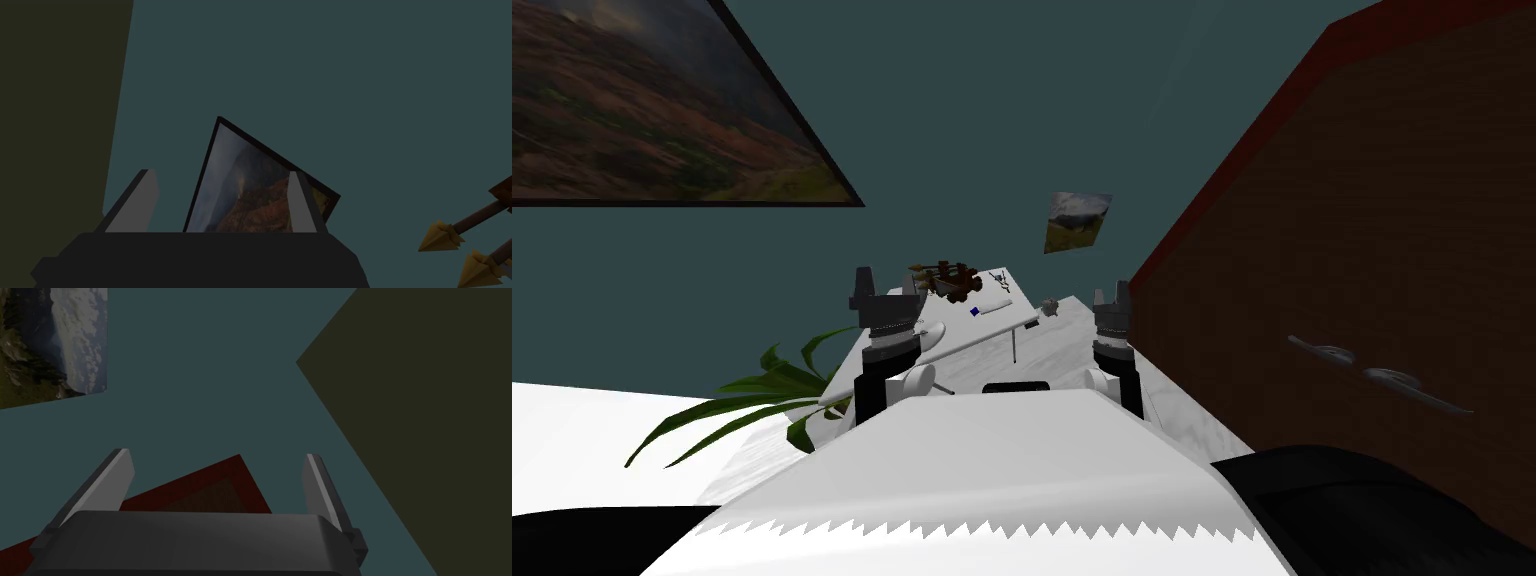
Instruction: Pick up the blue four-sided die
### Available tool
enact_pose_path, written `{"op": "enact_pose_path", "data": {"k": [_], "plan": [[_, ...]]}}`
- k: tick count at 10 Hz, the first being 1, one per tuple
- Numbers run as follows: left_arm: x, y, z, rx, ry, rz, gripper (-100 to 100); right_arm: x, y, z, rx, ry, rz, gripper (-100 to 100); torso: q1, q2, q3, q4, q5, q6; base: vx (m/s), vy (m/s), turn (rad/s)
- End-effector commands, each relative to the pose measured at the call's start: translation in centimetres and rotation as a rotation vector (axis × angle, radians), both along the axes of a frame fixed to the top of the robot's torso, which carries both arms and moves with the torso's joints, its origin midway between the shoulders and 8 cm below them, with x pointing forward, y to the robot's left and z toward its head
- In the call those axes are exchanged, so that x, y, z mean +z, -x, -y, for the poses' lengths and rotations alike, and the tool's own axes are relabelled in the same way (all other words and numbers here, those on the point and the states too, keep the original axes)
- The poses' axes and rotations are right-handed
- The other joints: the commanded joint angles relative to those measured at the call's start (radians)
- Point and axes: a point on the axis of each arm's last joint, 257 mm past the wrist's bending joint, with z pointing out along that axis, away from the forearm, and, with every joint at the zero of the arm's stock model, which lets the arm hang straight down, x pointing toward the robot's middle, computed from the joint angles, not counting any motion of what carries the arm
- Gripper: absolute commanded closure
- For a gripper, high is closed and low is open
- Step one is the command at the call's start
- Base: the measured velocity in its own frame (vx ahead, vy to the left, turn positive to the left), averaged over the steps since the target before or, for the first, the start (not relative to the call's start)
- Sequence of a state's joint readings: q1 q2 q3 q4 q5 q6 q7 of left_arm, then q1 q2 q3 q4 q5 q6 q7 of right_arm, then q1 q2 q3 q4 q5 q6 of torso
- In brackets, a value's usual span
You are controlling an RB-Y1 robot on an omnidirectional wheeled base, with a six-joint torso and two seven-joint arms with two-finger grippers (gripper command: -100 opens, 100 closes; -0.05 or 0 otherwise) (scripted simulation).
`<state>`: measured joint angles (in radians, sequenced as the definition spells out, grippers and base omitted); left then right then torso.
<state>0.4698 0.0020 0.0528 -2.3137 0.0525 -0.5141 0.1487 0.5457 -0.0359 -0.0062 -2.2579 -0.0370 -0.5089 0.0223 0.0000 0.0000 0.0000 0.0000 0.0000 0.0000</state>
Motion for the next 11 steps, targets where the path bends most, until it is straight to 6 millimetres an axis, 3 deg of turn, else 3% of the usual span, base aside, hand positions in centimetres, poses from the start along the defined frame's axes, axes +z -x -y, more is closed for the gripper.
{"op": "enact_pose_path", "data": {"k": [1,5,11], "plan": [[-0.6,-0.3,0.1,-0.004,-0.032,-0.028,-100,0.0,0.0,0.0,0.0,0.0,0.0,0,0.0,0.0,0.0,0.0,0.0,0.0,-0.002,-0.009,-0.078],[-4.3,-1.6,-1.0,0.012,-0.132,-0.175,-100,0.0,0.0,0.0,0.0,0.0,0.0,0,-0.001,0.001,0.001,0.0,0.0,0.0,-0.012,-0.023,-0.137],[-13.9,-2.2,-6.4,0.112,-0.268,-0.52,-100,0.0,0.0,0.0,0.0,0.0,0.0,0,-0.002,0.003,0.002,0.001,-0.001,0.0,-0.027,-0.041,-0.246]]}}
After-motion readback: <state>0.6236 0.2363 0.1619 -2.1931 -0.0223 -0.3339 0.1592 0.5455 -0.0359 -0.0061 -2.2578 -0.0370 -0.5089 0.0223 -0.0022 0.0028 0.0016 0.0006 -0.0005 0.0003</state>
